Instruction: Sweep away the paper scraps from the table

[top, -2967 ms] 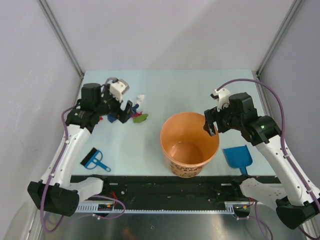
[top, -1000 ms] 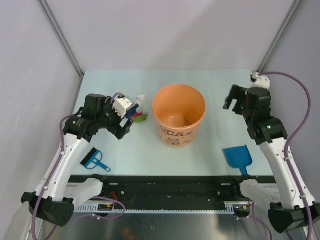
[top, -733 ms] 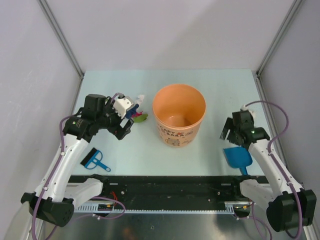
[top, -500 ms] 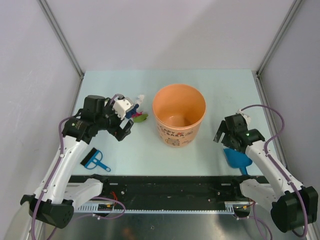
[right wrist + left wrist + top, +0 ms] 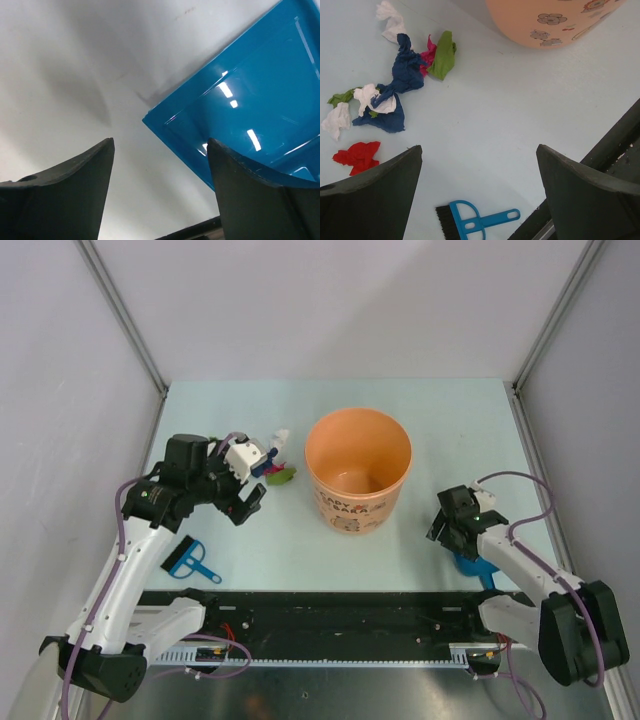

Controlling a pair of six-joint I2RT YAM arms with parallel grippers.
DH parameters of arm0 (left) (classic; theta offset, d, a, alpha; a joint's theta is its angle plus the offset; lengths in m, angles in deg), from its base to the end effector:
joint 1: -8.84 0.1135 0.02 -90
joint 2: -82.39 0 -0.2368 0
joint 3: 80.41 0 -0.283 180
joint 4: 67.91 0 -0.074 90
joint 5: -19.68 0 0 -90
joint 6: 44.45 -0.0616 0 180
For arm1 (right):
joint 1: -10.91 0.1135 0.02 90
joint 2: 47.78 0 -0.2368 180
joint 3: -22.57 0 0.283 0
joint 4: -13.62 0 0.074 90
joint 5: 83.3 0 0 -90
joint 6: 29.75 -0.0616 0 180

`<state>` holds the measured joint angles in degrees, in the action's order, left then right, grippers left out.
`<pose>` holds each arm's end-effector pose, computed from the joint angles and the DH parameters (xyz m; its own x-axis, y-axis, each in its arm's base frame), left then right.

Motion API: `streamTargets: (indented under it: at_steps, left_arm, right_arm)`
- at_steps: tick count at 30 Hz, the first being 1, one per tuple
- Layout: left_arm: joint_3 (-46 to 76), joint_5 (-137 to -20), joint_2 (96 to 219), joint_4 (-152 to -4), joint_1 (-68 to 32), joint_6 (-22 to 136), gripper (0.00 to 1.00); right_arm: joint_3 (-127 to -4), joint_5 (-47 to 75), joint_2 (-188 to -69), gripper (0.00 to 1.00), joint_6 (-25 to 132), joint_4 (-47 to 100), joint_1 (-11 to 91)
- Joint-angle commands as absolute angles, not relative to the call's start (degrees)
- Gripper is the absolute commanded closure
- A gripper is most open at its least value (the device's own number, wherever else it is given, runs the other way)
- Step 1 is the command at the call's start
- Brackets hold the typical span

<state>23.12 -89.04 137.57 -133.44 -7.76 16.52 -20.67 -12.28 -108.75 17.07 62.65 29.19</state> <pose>0.2275 -0.0885 0.3183 -0.3464 0.5828 -0.7351 0.7537 0.6394 0.1519 0.2217 0.0521 0.1128 -0.7558 0.4318 -0.4922 0.4696 0.8813 0.0521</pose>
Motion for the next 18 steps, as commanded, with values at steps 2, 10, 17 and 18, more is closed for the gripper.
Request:
streamTargets:
  at_steps: [2,10,17,18]
  left_arm:
    - [22.5,-91.2,136.6,-133.1,-7.9,15.1,0.00]
    - [21.3,-91.9,136.9,-133.8,-8.0,15.1,0.00]
    - [20.8,-91.3,137.1,-134.3,-7.9,14.9,0.00]
    - [20.7,-91.2,137.1,-134.4,-7.9,14.8,0.00]
  right_arm:
    - [-17.9,-10.4,-112.6,0.32,15.0,56.6,30.7]
    - [-17.3,-7.5,-113.5,0.94,14.0,53.3,36.8]
    - [-17.4,-4.7,-113.6,1.00,12.5,52.6,49.2]
    - [-17.3,-4.1,-113.7,1.00,12.6,51.0,51.0]
